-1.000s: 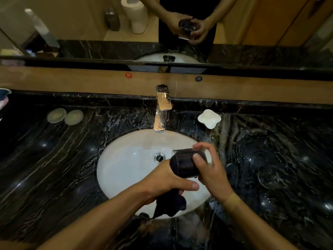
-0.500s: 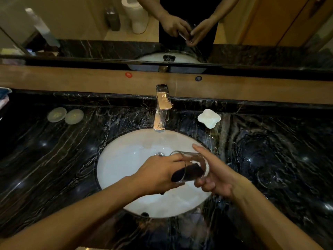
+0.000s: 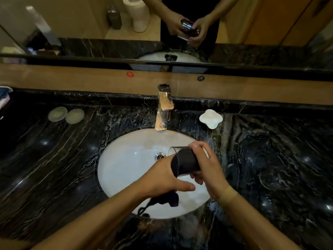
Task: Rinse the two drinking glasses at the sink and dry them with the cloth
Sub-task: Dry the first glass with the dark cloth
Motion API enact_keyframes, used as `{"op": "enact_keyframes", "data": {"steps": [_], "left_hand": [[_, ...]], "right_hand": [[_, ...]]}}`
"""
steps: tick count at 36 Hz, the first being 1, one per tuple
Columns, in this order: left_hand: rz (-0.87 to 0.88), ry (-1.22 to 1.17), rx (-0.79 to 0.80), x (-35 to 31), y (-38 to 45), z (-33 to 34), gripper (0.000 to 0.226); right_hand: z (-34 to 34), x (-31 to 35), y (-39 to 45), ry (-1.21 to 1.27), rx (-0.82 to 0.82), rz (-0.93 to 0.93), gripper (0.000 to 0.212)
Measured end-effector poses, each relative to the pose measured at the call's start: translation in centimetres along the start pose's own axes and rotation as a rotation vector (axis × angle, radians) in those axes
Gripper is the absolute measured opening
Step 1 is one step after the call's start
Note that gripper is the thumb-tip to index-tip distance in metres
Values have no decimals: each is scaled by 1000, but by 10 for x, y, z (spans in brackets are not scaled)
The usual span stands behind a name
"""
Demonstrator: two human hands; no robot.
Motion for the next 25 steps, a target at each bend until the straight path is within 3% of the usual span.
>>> {"op": "enact_keyframes", "data": {"steps": [3, 5, 9, 12, 14, 17, 21, 25], "left_hand": [[77, 597, -7, 0, 1, -4, 68], [232, 918, 38, -4, -1, 2, 77], [656, 1216, 95, -15, -15, 13, 69], [702, 1203, 75, -19, -17, 7, 64], [661, 1143, 24, -15, -13, 0, 65], [468, 997, -60, -6, -2, -12, 66], [170, 627, -117, 6, 6, -21, 54], [10, 330, -114, 11, 5, -13, 43]], "right_hand": [[11, -23, 1, 82, 181, 281, 36], [15, -36, -4, 70, 289, 451, 48], [27, -49, -14, 72, 491, 599, 62], [37, -41, -18, 193, 605, 561, 56], [36, -31, -14, 296, 594, 459, 54], [34, -21, -7, 416, 522, 250, 43], [27, -19, 3, 284, 329, -2, 50], [20, -20, 7, 312, 132, -53, 33]]}}
Point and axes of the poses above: each hand's wrist, its own y-axis towards the middle knuckle, its own z-axis out of the palm, x = y × z, the point moved 10 cm from there along y, towards the middle knuckle, and after that the axes turned 7 degrees about -y, right-handed, at the moved point
